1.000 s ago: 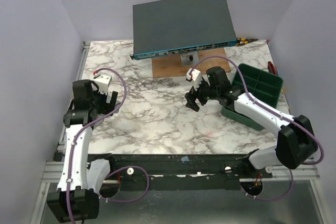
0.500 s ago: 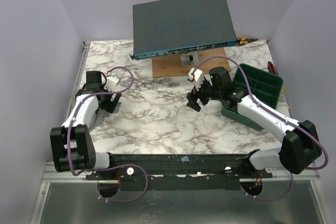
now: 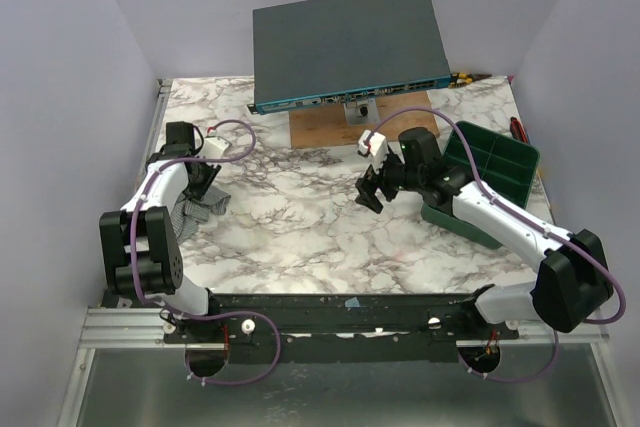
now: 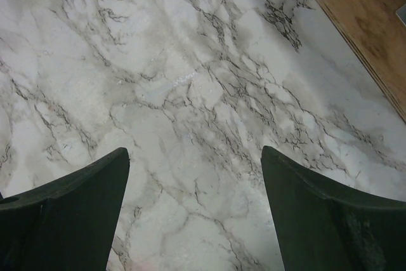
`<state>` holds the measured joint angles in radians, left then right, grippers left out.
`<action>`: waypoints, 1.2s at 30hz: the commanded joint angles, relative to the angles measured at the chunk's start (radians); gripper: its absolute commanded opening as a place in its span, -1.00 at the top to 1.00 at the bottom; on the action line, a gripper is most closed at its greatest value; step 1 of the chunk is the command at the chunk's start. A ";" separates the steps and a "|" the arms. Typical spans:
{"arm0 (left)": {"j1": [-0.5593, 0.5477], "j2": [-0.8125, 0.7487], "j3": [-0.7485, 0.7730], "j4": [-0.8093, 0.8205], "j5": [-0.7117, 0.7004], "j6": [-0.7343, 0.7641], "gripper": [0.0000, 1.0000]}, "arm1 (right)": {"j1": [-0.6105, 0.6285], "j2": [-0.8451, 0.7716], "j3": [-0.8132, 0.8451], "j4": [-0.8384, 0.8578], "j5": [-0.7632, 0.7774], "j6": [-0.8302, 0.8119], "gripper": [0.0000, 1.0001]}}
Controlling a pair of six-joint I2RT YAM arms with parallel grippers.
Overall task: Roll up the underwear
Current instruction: Move the underwear to the center of the board.
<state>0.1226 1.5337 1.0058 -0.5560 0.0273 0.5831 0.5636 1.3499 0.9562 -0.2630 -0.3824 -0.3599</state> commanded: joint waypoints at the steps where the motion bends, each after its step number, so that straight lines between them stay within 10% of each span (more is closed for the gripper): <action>1: 0.007 -0.012 0.007 -0.059 0.009 0.033 0.39 | 0.003 0.007 -0.005 -0.015 -0.019 -0.012 -0.74; 5: -0.005 -0.045 0.060 -0.178 0.124 -0.002 1.00 | 0.004 0.008 -0.003 -0.013 -0.020 -0.004 -0.74; 16: -0.469 -0.277 0.145 -0.334 0.278 -0.143 1.00 | 0.002 -0.032 0.004 0.034 0.168 0.034 -0.75; 27: -0.830 0.078 0.595 -0.353 0.426 -0.384 1.00 | -0.085 -0.171 -0.037 -0.005 0.367 0.070 -0.76; 30: -0.867 0.203 0.695 -0.348 0.471 -0.432 0.77 | -0.136 -0.197 -0.044 -0.020 0.426 0.102 -0.76; 36: -0.885 0.258 0.665 -0.251 0.452 -0.465 -0.57 | -0.202 -0.229 -0.075 -0.042 0.460 0.131 -0.77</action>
<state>-0.7593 1.8080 1.6932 -0.8585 0.4599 0.1646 0.3820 1.1435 0.9138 -0.2638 0.0181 -0.2623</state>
